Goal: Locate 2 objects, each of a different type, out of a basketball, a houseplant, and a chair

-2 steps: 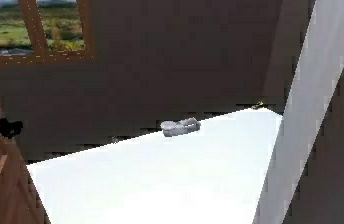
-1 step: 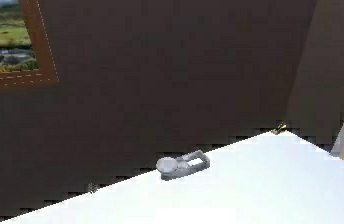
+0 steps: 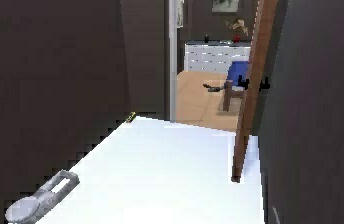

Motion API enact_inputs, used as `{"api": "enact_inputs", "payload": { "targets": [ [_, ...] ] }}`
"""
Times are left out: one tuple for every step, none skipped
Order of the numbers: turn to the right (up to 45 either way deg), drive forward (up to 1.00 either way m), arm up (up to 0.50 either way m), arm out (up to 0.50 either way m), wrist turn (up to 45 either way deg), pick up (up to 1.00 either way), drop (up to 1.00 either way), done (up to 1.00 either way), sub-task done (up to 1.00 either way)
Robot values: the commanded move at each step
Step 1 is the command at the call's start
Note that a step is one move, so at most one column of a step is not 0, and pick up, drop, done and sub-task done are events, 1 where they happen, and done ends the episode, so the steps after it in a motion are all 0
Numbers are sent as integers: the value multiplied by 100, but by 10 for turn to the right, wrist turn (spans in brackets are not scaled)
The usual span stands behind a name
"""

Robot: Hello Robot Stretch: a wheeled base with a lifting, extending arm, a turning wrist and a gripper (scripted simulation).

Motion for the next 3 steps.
{"api": "enact_inputs", "payload": {
  "targets": [
    [30, 0, 0, 0, 0, 0, 0, 0, 0],
    [0, 100, 0, 0, 0, 0, 0, 0, 0],
    [30, 0, 0, 0, 0, 0, 0, 0, 0]
  ]
}}
